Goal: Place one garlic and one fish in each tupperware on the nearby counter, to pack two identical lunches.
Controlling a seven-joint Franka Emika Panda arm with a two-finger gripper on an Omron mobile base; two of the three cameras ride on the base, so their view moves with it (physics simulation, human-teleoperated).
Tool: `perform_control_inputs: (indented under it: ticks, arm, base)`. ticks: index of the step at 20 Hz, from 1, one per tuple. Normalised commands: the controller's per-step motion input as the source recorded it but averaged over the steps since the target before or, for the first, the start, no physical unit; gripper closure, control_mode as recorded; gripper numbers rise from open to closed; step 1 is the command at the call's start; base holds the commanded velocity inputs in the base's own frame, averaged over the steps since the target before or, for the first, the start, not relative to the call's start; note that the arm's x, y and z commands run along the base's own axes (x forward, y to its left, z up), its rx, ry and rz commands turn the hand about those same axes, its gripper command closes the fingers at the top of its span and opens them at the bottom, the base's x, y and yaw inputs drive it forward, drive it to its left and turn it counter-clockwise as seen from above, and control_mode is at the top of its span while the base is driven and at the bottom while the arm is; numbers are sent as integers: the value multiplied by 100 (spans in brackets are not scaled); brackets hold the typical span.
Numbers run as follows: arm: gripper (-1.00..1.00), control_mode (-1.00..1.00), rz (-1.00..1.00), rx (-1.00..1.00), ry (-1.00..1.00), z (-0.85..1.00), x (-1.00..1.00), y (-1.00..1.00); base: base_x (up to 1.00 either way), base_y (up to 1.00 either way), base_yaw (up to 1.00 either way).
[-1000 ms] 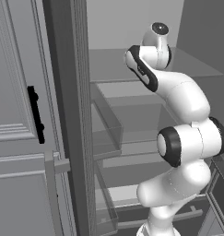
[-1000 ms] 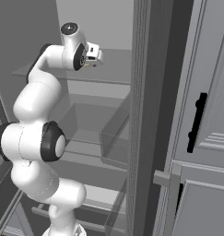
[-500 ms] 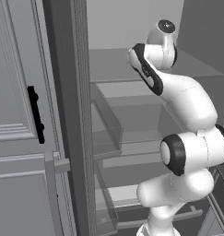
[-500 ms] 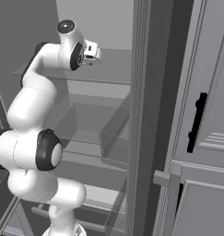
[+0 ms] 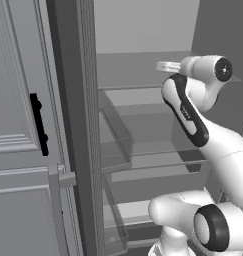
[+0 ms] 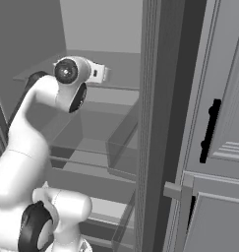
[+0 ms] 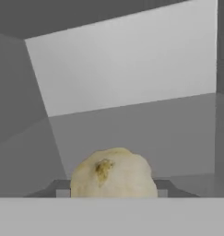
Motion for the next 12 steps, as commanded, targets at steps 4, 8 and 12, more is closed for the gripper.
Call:
perform_control_inputs:
  ticks: [4, 8, 12]
  arm:
    - [100, -100, 0, 11, -18, 32, -100, -22]
    - [100, -100, 0, 0, 1, 3, -100, -4]
    - [100, -100, 3, -24, 42, -56, -100, 11]
  base:
    - [0, 0, 0]
    - [0, 0, 0]
    - [0, 0, 0]
